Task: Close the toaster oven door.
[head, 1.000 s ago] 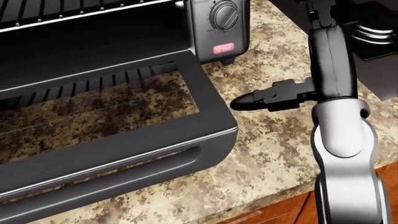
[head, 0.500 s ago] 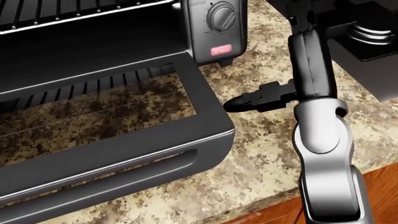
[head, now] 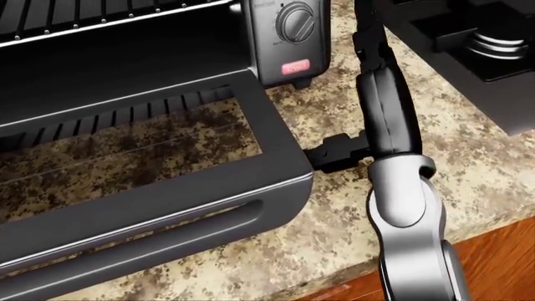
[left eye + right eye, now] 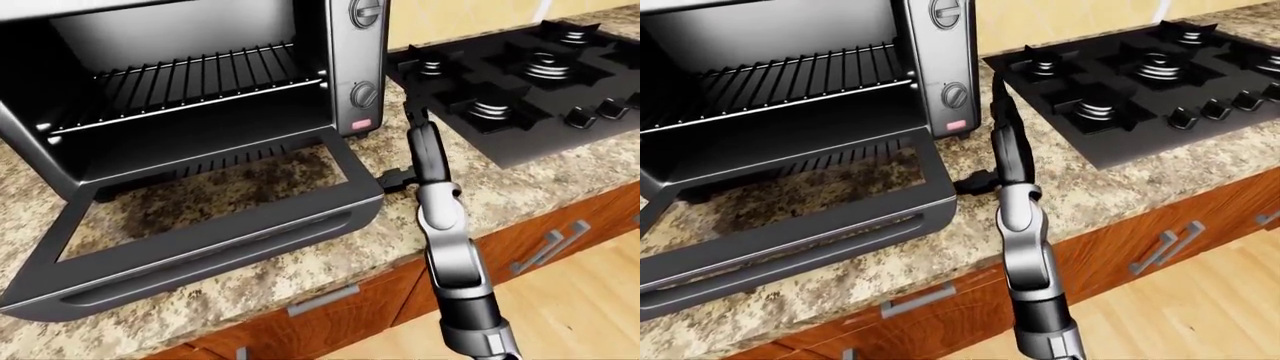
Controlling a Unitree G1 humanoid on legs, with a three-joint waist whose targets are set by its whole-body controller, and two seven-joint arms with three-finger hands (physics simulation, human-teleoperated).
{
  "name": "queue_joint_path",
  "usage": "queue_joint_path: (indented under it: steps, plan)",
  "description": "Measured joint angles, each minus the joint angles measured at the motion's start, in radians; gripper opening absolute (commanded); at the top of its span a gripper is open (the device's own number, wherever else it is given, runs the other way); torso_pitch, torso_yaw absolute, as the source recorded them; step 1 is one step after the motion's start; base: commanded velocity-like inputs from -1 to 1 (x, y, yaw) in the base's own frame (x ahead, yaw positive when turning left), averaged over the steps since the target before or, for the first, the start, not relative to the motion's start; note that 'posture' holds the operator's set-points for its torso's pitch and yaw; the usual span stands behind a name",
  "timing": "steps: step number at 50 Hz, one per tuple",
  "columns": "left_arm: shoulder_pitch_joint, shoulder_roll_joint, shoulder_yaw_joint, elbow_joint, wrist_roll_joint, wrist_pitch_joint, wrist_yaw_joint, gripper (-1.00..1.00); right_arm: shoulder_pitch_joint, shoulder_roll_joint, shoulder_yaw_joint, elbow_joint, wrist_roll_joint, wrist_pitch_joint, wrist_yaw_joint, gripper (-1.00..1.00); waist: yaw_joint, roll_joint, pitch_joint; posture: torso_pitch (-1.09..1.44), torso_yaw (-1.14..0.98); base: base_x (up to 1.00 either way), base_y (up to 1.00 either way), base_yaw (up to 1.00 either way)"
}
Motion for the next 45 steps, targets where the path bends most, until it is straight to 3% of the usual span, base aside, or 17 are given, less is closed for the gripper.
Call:
queue_joint_path:
  steps: [20,45]
  plan:
    - [0.007,-0.004,0.005,-0.001,0.003,-0.002,-0.006,1.0,-0.02,0.076,0.052,0.001,-0.031,-0.011,-0.009,1.0,-0.001,0.007,0.0,0.0,0.0,0.0,0.0,0.0]
    - [0.007,0.003,0.01,0.006,0.005,-0.002,-0.008,1.0,-0.09,0.086,0.038,-0.045,0.028,0.063,-0.032,1.0,-0.002,0.01,0.003,0.0,0.0,0.0,0.0,0.0]
